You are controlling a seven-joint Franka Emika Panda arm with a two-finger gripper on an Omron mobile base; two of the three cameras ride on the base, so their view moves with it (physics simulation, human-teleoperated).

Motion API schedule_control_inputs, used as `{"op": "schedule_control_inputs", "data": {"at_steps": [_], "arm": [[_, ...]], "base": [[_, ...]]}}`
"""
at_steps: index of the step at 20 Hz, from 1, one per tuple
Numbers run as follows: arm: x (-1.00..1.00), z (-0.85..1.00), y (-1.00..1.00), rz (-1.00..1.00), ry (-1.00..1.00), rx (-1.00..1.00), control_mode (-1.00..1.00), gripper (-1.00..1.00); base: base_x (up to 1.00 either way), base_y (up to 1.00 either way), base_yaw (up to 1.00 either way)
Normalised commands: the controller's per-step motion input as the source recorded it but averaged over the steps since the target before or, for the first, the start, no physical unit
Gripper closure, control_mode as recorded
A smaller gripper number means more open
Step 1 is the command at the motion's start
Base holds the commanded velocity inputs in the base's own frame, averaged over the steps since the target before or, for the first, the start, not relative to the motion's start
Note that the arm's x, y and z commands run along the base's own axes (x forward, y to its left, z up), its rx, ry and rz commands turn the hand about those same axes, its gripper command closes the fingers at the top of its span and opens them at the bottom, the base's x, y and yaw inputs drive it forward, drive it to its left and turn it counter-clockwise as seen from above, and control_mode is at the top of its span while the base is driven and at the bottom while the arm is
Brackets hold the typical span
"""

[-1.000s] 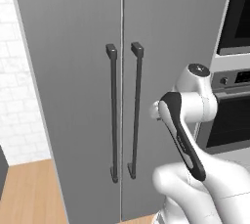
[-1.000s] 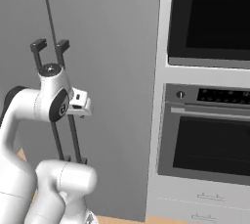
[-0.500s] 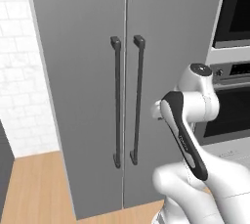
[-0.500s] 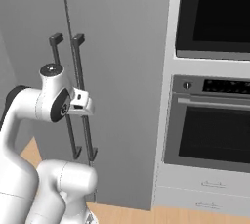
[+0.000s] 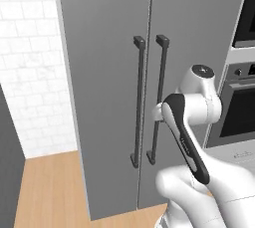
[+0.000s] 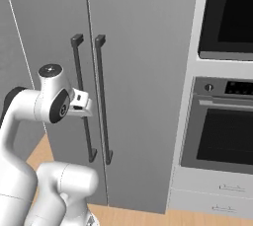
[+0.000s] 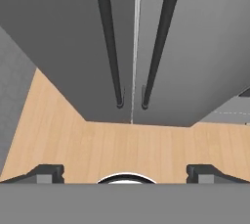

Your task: Grab a lemon wedge from the fridge and one ice cube from the ice bowl, and put them in the glass of lemonade.

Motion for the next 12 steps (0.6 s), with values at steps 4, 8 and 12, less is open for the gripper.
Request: {"op": "schedule_control_inputs", "data": {"at_steps": [4,8,12], "arm": [[0.0,0.0,0.0,0.0,0.0,0.0,1.0,-1.0],[0.0,0.0,0.0,0.0,0.0,0.0,1.0,-1.0],[0.0,0.0,0.0,0.0,0.0,0.0,1.0,-1.0]], "base": [[-0.32,-0.37,0.0],[-0.43,-0.29,0.0],[-0.49,-0.04,0.0]]}}
